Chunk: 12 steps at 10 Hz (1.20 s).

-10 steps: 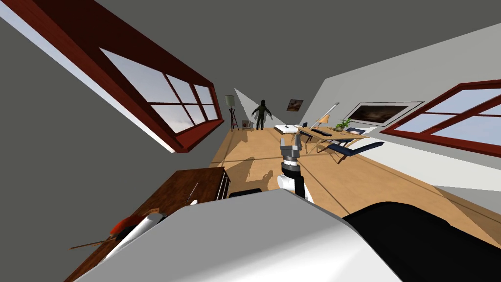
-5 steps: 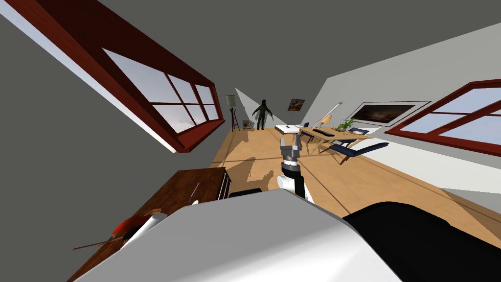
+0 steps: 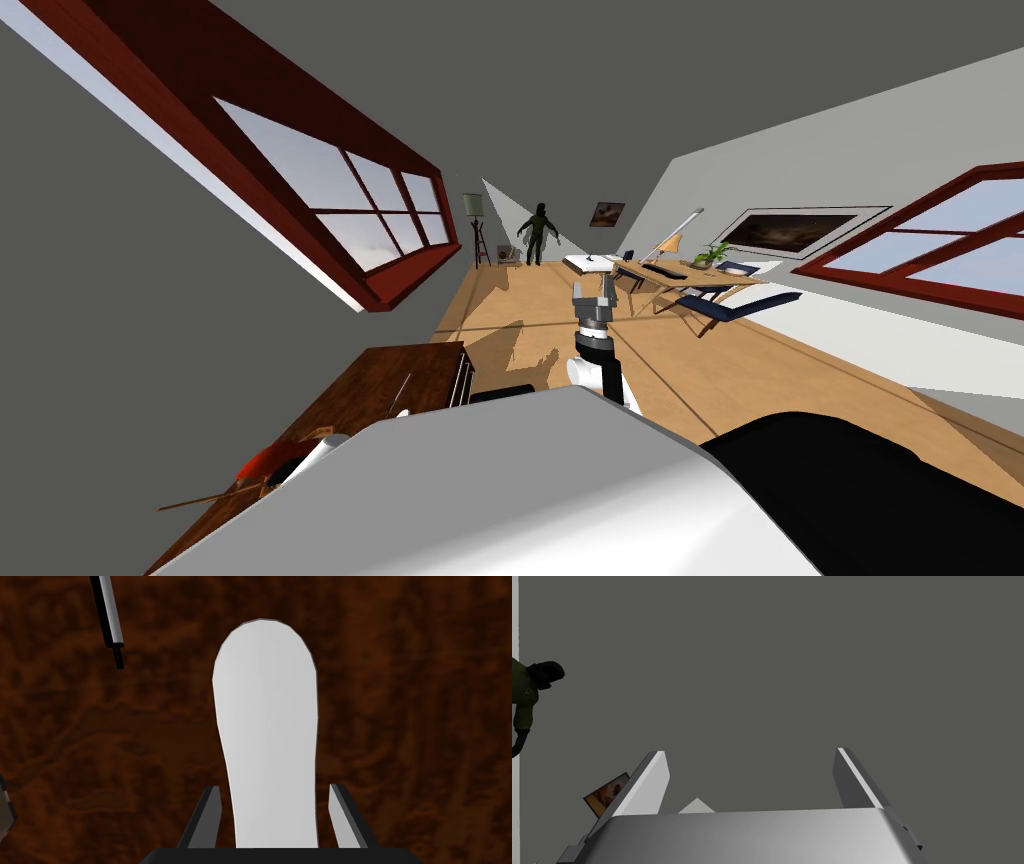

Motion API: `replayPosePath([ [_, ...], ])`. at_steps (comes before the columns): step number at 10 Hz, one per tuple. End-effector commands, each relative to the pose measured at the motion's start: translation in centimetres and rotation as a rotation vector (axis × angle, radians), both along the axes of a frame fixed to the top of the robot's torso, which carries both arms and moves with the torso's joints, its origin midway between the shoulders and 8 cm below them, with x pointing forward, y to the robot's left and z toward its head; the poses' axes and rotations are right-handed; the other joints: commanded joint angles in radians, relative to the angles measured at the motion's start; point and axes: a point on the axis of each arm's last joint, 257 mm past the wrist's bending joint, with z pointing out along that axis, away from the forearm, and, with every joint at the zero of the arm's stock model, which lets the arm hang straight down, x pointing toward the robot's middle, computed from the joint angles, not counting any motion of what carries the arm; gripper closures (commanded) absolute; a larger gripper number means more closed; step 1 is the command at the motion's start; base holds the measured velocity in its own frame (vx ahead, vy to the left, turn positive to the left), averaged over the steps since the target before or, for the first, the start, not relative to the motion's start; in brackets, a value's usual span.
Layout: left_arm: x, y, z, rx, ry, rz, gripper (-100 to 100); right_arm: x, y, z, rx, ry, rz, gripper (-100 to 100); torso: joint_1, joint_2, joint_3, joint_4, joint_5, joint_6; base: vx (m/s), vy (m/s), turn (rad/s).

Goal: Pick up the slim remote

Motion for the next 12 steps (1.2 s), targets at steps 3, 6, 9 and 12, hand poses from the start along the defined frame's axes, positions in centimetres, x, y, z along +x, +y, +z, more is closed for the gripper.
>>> replayPosePath([
  [3, 0.0, 0.0, 0.0, 0.0, 0.0, 0.0, 100, 0.0, 0.0, 0.0, 0.0, 0.0, 0.0, 0, 0.001, 0.0, 0.0, 0.0, 0.0, 0.0, 0.0, 0.0, 0.0],
  [6, 0.1, 1.6, 1.0, 0.007, -0.002, 0.007, 100, 0.0, 0.0, 0.0, 0.0, 0.0, 0.0, 0, -0.002, 0.001, 0.001, 0.0, -0.001, 0.0, -0.018, -0.037, -0.025],
  [9, 0.1, 2.6, 1.8, 0.007, -0.003, 0.012, 100, 0.0, 0.0, 0.0, 0.0, 0.0, 0.0, 0, -0.001, 0.001, 0.001, 0.0, -0.001, 0.0, -0.011, -0.028, -0.008],
  [12, 0.1, 2.8, 2.0, 0.008, -0.003, 0.014, 0, 0.0, 0.0, 0.0, 0.0, 0.0, 0.0, 0, -0.002, 0.001, 0.001, 0.0, -0.001, 0.0, -0.015, -0.031, -0.015],
])
